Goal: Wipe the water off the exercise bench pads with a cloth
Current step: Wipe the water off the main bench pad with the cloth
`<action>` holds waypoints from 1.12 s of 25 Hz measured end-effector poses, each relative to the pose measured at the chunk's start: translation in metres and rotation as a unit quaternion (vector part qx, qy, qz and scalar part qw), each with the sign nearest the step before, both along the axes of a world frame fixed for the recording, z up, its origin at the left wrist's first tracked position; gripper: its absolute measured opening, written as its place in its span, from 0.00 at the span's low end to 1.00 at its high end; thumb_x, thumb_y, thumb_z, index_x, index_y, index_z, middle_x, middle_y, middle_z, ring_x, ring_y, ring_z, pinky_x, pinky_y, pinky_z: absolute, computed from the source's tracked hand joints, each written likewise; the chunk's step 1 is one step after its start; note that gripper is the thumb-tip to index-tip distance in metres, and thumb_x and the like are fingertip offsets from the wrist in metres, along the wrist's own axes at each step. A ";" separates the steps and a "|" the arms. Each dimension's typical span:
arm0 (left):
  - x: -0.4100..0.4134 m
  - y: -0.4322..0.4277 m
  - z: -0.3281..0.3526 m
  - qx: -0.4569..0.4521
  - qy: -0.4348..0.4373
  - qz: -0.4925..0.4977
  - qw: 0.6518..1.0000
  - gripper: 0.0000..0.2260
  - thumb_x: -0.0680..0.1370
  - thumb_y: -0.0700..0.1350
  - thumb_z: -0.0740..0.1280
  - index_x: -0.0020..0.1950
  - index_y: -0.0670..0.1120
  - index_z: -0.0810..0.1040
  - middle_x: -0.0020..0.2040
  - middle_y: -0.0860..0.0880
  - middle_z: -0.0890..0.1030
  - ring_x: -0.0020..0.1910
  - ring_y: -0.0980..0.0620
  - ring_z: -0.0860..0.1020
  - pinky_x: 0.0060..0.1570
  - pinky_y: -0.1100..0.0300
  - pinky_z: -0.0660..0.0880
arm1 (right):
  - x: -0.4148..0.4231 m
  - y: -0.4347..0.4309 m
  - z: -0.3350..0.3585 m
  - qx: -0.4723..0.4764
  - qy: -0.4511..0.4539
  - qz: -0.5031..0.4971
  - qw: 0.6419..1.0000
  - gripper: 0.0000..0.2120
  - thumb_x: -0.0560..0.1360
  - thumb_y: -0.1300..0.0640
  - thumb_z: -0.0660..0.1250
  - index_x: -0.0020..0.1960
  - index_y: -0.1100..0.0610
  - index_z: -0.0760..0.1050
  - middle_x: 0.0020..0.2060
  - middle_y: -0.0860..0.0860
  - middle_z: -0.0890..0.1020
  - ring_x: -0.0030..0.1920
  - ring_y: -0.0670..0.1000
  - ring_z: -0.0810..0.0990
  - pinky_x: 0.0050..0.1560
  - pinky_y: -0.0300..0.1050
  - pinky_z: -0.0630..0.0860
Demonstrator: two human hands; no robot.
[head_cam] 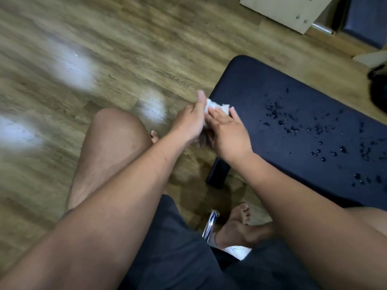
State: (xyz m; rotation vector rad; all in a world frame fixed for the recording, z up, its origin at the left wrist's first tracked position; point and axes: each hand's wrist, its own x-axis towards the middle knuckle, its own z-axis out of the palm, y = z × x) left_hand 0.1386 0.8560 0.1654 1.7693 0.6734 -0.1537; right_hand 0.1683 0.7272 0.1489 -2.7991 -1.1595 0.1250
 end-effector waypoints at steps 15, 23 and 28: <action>0.065 -0.034 -0.034 0.429 -0.100 -0.326 0.837 0.28 0.83 0.58 0.48 0.80 0.48 0.52 0.81 0.43 0.47 0.80 0.47 0.41 0.75 0.38 0.40 | 0.170 -0.057 0.010 -0.078 0.007 -0.168 0.983 0.22 0.79 0.62 0.54 0.71 0.49 0.69 0.71 0.50 0.70 0.65 0.57 0.74 0.75 0.55 0.46; 0.069 -0.032 -0.044 0.445 -0.127 -0.307 0.832 0.30 0.79 0.60 0.52 0.79 0.50 0.59 0.81 0.44 0.52 0.80 0.46 0.45 0.76 0.41 0.50 | 0.245 0.023 0.006 0.007 0.079 -0.225 0.971 0.16 0.79 0.54 0.53 0.58 0.58 0.76 0.55 0.61 0.81 0.57 0.61 0.78 0.57 0.48 0.71; 0.068 -0.030 -0.050 0.438 -0.140 -0.308 0.833 0.29 0.77 0.58 0.57 0.77 0.50 0.64 0.80 0.45 0.57 0.80 0.47 0.48 0.75 0.43 0.52 | 0.219 0.050 -0.006 -0.042 0.020 -0.147 0.988 0.19 0.80 0.45 0.49 0.61 0.49 0.74 0.63 0.49 0.76 0.68 0.52 0.68 0.73 0.64 0.45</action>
